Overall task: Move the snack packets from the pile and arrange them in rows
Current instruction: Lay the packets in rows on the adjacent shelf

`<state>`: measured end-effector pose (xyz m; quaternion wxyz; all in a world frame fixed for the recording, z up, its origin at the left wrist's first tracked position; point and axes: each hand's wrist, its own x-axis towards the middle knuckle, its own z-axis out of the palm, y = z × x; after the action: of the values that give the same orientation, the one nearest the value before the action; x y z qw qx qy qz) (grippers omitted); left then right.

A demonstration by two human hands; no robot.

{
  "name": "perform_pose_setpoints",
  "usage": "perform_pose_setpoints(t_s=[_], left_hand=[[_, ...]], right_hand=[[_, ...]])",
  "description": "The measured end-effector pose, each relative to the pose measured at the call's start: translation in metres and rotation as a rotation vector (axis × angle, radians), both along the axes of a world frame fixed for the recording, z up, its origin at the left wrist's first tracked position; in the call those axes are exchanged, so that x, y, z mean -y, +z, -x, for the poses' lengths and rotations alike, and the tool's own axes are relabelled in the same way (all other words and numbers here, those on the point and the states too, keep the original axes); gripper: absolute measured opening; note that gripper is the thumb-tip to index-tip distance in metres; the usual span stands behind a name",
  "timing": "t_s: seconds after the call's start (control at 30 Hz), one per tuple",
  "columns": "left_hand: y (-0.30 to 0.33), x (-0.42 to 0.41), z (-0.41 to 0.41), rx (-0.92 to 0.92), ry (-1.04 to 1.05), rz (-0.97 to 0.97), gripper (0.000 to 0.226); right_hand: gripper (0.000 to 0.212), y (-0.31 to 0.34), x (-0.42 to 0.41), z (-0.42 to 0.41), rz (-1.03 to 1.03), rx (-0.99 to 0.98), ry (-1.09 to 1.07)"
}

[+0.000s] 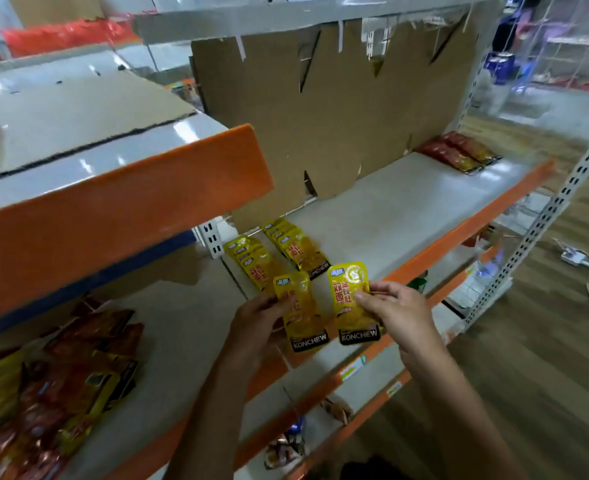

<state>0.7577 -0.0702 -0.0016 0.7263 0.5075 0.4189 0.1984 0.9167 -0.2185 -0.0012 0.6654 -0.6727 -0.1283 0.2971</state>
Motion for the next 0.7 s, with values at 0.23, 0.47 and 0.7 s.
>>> perform_pose_setpoints(t_s=[0.23,0.47,0.7], left_hand=[[-0.012,-0.022,-0.022,-0.053,0.209,-0.029,0.019],[-0.016,-0.024,-0.06,-0.088,0.431,0.02,0.012],[-0.018,-0.01,-0.067,-0.09,0.581,-0.001,0.007]], right_hand=[[0.013,-0.007,-0.043,-0.048,0.019,-0.071,0.138],[0.024,-0.02,-0.083,-0.103,0.096,-0.096,0.322],[0.023,-0.032,-0.115,-0.131,0.115,-0.143,0.462]])
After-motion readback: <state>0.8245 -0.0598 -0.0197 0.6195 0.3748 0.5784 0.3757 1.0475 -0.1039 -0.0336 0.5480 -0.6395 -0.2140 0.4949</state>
